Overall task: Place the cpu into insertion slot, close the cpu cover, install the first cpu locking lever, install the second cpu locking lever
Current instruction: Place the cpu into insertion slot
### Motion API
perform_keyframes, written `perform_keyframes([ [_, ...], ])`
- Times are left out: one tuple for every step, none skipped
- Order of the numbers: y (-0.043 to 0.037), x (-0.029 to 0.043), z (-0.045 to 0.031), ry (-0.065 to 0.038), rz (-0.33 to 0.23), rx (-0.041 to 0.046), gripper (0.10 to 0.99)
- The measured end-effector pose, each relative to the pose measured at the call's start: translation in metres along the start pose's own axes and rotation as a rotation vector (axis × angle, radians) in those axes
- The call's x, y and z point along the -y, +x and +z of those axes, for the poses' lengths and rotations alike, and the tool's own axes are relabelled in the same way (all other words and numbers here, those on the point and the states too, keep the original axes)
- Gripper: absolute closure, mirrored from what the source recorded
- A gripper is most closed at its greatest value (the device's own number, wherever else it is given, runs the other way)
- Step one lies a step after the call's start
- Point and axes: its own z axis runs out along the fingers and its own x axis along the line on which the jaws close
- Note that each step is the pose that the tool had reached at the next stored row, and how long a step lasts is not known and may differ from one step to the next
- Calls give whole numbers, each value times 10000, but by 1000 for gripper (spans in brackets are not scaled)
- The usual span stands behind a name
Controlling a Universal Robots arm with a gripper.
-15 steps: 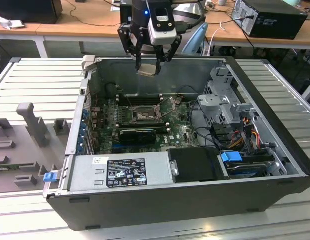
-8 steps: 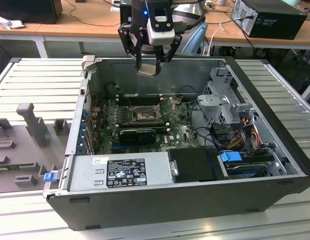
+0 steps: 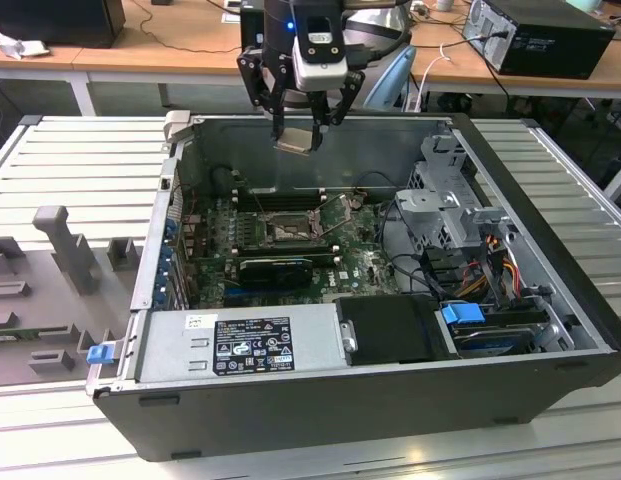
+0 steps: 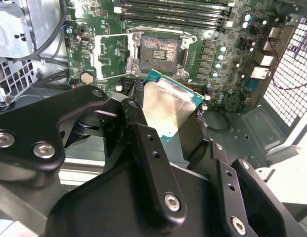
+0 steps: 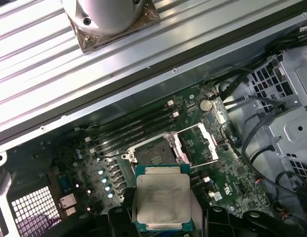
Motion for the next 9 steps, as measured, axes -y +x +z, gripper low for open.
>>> perform_keyframes([
  [0, 0, 1, -2, 61, 5, 561],
  [0, 0, 1, -3, 117, 11, 561],
  [0, 0, 2, -4, 188, 16, 561],
  [0, 0, 2, -5, 238, 21, 561],
  [0, 0, 2, -5, 282, 25, 561],
  [0, 0, 3, -7, 335, 30, 561],
  [0, 0, 3, -7, 379, 34, 561],
  [0, 0, 4, -9, 415, 37, 561],
  [0, 0, 4, -9, 441, 39, 561],
])
